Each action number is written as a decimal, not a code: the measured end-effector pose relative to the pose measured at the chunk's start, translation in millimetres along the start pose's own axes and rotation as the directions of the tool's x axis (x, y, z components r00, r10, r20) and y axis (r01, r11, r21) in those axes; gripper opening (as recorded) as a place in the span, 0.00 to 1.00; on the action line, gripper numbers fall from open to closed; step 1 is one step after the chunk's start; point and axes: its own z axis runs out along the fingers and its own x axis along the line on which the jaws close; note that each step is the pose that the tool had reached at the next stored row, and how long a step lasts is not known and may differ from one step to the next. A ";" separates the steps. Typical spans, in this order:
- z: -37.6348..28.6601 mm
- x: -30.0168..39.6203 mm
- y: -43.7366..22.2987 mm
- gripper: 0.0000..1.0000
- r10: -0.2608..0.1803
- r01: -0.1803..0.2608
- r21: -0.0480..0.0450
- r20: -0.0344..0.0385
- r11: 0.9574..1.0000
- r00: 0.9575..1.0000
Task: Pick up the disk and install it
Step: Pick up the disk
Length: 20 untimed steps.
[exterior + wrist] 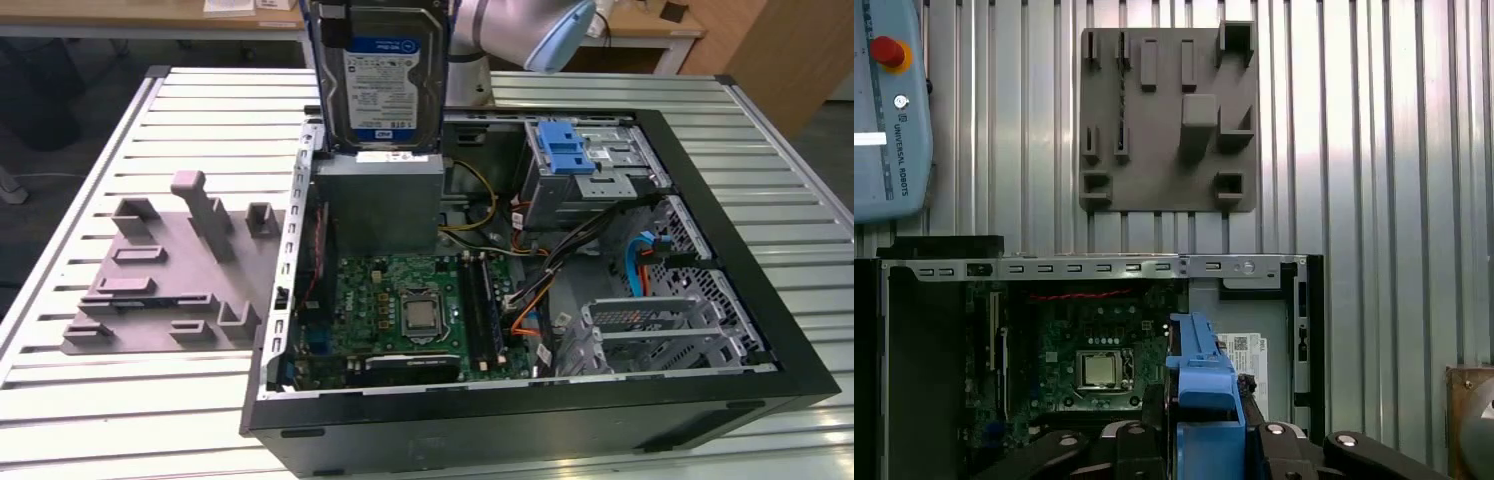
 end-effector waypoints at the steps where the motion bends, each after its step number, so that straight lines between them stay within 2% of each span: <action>1: -0.1 0.3 -1.5 0.36 0.000 0.000 0.000 0.000 1.000 1.000; 20: -0.8 5.2 -28.8 0.36 0.000 0.000 0.000 0.000 1.000 1.000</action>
